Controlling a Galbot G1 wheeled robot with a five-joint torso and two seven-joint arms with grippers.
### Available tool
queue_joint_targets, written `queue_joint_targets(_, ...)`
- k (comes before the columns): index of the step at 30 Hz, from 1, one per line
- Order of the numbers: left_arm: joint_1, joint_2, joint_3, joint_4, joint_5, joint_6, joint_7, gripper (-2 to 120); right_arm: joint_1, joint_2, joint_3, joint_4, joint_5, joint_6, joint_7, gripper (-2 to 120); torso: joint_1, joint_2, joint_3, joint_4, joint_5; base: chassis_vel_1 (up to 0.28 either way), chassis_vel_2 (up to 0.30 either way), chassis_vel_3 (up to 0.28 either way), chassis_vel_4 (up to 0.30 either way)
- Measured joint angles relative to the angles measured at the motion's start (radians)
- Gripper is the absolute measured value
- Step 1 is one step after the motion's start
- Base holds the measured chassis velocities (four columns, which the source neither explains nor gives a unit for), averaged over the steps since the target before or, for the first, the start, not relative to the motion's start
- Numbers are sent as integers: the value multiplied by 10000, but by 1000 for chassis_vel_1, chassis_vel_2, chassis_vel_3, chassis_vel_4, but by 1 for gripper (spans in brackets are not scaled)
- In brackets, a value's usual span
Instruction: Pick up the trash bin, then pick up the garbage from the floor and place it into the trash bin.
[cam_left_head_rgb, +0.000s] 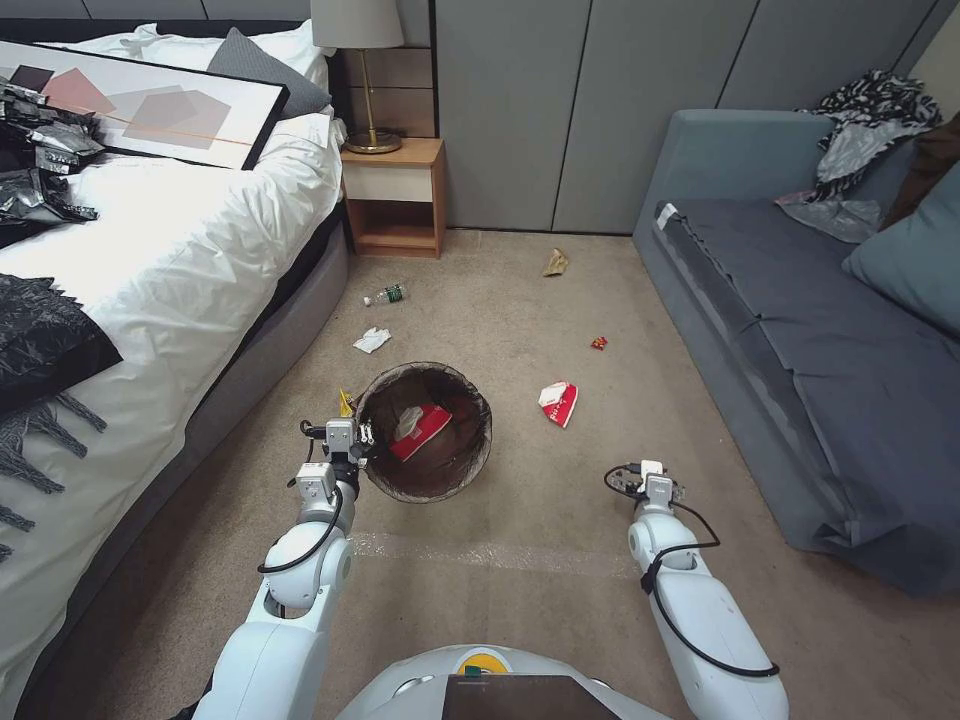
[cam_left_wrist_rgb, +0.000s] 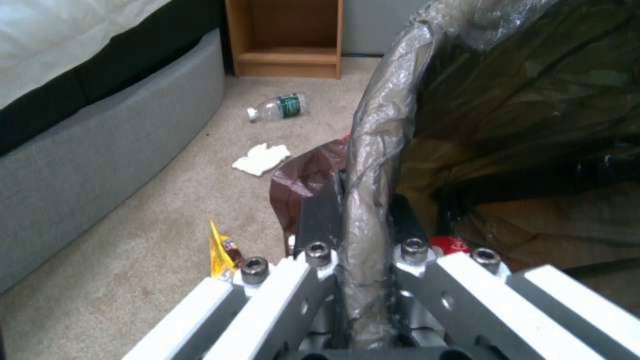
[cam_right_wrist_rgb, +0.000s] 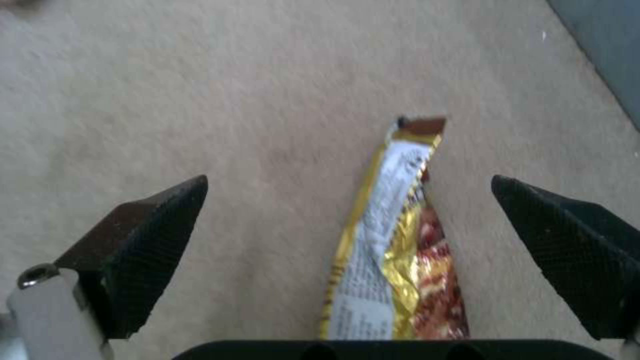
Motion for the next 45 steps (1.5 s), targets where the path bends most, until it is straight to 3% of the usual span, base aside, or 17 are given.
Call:
queue_joint_targets(24,36,-1,3,-32,17,0,-17,2,209,32,312,-1759,-304,833,-207,100,0,0,0,1,0,0,0,0,0)
queue_joint_targets(31,39,-9,24,-36,33,2,-24,2,240,56,353,-2046,-390,1097,-261,73,0,1,-1,3,0,0,0,0,0)
queue_joint_targets(36,33,-6,21,-36,33,3,-27,2,253,72,352,-2105,-406,1167,-266,62,0,1,-1,4,1,0,0,0,0)
queue_joint_targets(40,28,-9,21,-36,33,3,-30,2,264,87,364,-2154,-418,1212,-256,41,0,1,-1,3,4,0,0,0,0)
queue_joint_targets(42,28,-9,21,-36,32,3,-30,2,264,90,364,-2160,-420,1217,-255,39,0,1,-1,3,1,0,0,0,0)
queue_joint_targets(44,26,-7,12,-35,25,3,-30,2,267,94,365,-2183,-428,1237,-245,28,0,1,-1,2,0,0,0,0,0)
queue_joint_targets(45,22,-7,10,-34,22,4,-29,2,271,94,366,-2191,-435,1247,-226,15,0,0,0,-2,-1,0,0,0,0)
